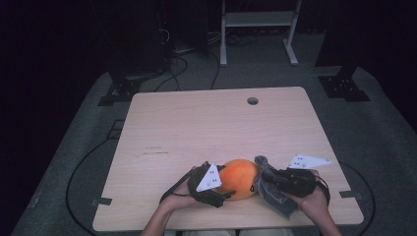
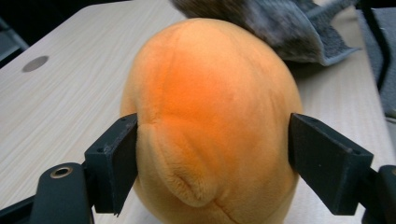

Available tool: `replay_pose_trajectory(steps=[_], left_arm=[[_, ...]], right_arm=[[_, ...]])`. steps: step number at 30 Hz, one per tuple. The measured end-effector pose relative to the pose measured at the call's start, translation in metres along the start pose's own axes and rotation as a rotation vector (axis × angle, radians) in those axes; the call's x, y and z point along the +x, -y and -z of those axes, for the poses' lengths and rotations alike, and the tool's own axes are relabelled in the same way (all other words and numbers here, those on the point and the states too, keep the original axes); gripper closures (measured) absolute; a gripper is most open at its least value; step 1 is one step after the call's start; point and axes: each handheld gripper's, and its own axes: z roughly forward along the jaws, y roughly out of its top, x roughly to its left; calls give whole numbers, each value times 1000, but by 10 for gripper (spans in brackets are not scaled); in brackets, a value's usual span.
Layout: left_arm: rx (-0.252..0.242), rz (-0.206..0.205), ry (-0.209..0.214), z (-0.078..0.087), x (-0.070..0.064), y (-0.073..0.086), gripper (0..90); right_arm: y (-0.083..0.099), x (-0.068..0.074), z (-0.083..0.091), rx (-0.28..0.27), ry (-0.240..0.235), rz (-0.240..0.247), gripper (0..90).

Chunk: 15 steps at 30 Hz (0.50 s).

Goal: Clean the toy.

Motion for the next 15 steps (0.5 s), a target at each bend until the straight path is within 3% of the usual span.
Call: replay_pose_trajectory(steps=[5,6,8,9,12,14,15], left_arm=[[-21,51,20,2,5,-3,163],[-29,95,12,2,7,-4,136],[16,165,16,-3,11,-3,123],[16,165,16,-3,11,-3,145],[-4,91,-51,-5,2,-8,272],[-24,5,-76,-5,-2,-13,326],[-24,5,-76,-5,-2,-13,330]], right_arm=[[3,3,-8,33,-19,20,717],[7,0,-6,33,-27,1,717],[9,-2,-4,44,-22,-4,717],[9,-2,-4,44,-22,-4,717],[5,-3,0,47,4,9,720],[-3,3,6,17,32,43,722],[-3,3,6,17,32,43,722]])
